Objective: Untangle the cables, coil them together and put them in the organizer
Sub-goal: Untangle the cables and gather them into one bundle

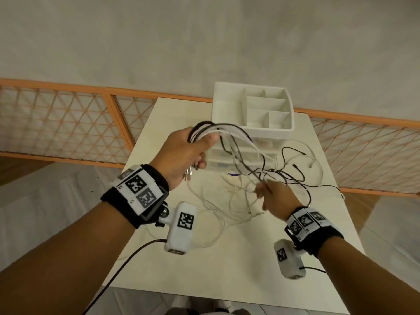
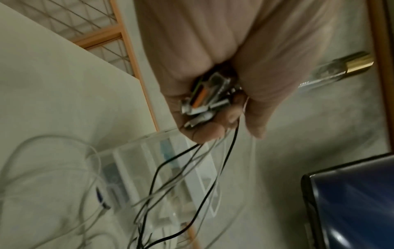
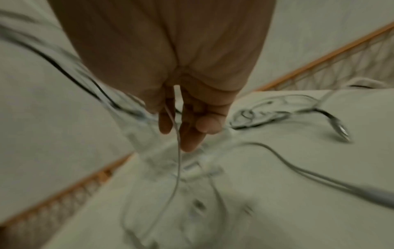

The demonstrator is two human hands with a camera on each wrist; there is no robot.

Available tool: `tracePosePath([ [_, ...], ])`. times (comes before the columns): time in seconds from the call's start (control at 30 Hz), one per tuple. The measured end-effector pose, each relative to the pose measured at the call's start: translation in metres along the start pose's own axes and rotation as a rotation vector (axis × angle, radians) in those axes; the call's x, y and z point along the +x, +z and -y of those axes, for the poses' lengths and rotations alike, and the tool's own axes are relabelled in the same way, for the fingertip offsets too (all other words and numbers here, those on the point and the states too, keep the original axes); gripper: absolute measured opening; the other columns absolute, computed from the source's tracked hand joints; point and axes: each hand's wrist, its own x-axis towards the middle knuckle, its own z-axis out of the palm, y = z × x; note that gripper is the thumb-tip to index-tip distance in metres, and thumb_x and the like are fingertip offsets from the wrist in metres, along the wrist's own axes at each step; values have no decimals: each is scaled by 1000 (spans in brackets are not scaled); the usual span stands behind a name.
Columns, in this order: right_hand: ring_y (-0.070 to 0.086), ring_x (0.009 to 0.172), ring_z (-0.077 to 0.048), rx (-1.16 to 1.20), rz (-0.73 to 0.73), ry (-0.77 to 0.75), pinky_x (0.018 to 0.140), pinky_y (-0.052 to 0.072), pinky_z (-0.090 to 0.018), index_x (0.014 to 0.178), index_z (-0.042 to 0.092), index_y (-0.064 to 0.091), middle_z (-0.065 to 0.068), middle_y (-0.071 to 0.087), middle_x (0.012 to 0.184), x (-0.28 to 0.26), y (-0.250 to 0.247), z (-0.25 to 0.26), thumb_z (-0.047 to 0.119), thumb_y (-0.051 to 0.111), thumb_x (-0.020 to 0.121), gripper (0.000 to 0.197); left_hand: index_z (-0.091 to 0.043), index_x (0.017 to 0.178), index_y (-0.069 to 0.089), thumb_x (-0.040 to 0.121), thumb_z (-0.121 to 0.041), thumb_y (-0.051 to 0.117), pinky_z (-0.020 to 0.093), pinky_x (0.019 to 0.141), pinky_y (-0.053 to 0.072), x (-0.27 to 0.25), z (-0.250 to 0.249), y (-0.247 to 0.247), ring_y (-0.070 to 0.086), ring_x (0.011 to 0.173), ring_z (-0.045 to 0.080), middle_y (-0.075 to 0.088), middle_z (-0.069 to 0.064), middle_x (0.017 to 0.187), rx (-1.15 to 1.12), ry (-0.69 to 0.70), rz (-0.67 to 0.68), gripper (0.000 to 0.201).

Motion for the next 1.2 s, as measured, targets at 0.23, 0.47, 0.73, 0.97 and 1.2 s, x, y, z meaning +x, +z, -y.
tracePosePath([
  [0.23,71,73,-29,478,-351,-623,69,60,-40,97,9,60,-17,69,93,-21,-96,134,22,37,108,29,-7,94,66,94,-23,68,27,45,38,4,45,36,37,40,10,41,-10,43,56,-170,51,16],
  [0.47,64,75,-28,709,-526,-639,73,56,-40,114,9,66,-13,64,91,-7,-109,124,19,44,106,25,-2,90,68,96,-27,63,28,47,36,11,61,40,37,41,15,38,-3,44,203,-321,16,26],
  [0.73,65,62,-19,446,-147,21,61,50,-33,86,20,69,-8,70,93,10,-19,5,23,50,103,26,-9,81,60,103,-24,51,24,45,35,26,4,28,34,39,9,50,1,55,-193,-121,-40,27],
  [0.97,66,61,-36,675,-95,-114,49,49,-34,95,14,57,-17,68,83,-9,-20,51,28,39,108,26,-12,88,56,103,-32,49,27,46,42,18,29,44,36,38,11,76,13,106,-87,-181,27,26],
  [1.2,57,62,-22,560,-523,-584,64,55,-45,113,18,67,3,57,74,-9,-97,113,26,44,107,25,-13,103,55,106,-32,42,27,48,34,7,85,44,37,38,15,70,7,74,184,-250,119,23],
])
